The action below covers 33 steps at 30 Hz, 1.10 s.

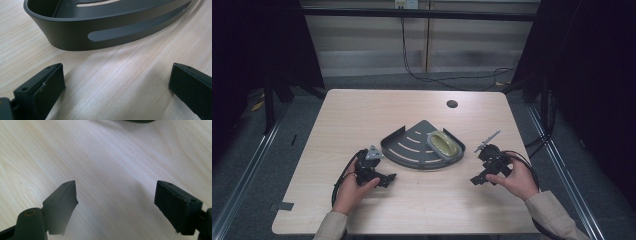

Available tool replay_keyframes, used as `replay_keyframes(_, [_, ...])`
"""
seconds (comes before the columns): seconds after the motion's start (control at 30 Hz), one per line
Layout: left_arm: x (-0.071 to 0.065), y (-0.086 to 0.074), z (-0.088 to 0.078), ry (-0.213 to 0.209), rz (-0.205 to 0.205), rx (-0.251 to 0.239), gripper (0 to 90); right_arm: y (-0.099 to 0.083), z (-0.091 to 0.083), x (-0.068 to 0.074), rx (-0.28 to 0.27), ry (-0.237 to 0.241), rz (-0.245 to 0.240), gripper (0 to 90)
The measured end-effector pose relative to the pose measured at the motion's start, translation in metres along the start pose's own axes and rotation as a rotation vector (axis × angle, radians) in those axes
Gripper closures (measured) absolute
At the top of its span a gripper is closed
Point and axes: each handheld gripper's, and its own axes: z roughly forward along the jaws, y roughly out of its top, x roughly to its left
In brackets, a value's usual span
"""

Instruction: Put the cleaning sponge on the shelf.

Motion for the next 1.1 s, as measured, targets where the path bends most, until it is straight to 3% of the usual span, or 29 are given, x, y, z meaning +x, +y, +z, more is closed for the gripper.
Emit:
replay_keyframes(0.63, [0.0,0.0,0.0,0.0,0.0,0.0,0.0,-0.036,0.017,-0.009,-0.043,-0.004,-0.011,17.2])
replay_keyframes(0.77, [0.0,0.0,0.0,0.0,0.0,0.0,0.0,-0.042,0.016,-0.01,-0.077,-0.003,-0.008,16.4])
replay_keyframes(1.1, [0.0,0.0,0.0,-0.002,-0.002,-0.001,0.0,-0.058,0.02,-0.005,-0.182,-0.046,-0.071,14.3])
